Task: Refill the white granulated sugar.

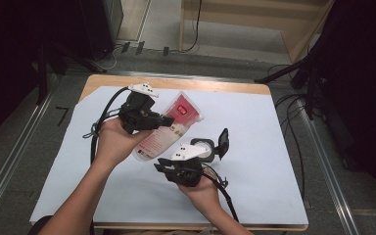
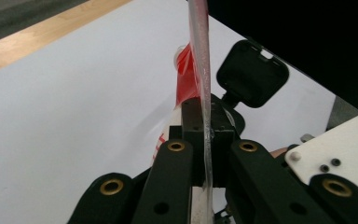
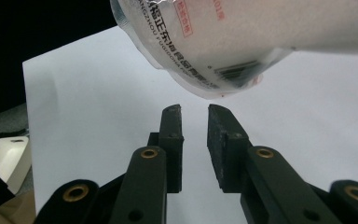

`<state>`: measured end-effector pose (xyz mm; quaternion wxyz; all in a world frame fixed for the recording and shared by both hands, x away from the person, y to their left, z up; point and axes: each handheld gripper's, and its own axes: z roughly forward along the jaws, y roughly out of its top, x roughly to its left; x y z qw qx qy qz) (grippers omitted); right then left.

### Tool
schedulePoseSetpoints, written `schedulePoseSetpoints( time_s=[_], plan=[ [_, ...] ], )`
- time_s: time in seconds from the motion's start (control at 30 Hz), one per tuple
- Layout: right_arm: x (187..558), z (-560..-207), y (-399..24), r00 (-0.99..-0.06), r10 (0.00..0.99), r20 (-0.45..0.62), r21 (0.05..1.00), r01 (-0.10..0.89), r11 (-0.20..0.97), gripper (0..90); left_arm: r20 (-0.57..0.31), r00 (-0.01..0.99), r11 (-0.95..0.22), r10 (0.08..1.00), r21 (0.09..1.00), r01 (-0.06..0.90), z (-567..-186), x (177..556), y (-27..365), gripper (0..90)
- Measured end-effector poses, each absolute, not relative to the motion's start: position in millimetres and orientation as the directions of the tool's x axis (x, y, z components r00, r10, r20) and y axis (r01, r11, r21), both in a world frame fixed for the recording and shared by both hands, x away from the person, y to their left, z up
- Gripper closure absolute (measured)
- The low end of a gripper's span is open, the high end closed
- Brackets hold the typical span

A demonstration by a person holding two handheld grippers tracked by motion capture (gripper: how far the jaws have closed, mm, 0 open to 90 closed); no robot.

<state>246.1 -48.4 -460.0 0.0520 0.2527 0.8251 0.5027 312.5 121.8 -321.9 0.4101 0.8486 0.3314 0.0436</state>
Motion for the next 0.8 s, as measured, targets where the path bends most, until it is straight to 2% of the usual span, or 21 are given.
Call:
schedulePoseSetpoints(
  time_s=[0.13,0.43,0.8],
  plan=[
    [248,-461,-49,-0.863,0.472,0.182,0.845,0.383,0.374,74.7,-0.218,0.762,-0.429,0.609,0.718,0.548,-331,323,131,90.0],
    [248,-461,-50,-0.865,0.451,0.222,0.831,0.409,0.376,64.9,-0.222,0.736,-0.375,0.64,0.745,0.552,-346,347,146,90.0],
    [249,-462,-58,-0.857,0.461,0.233,0.822,0.426,0.378,61.1,-0.223,0.716,-0.336,0.662,0.765,0.549,-370,375,153,90.0]
  ],
)
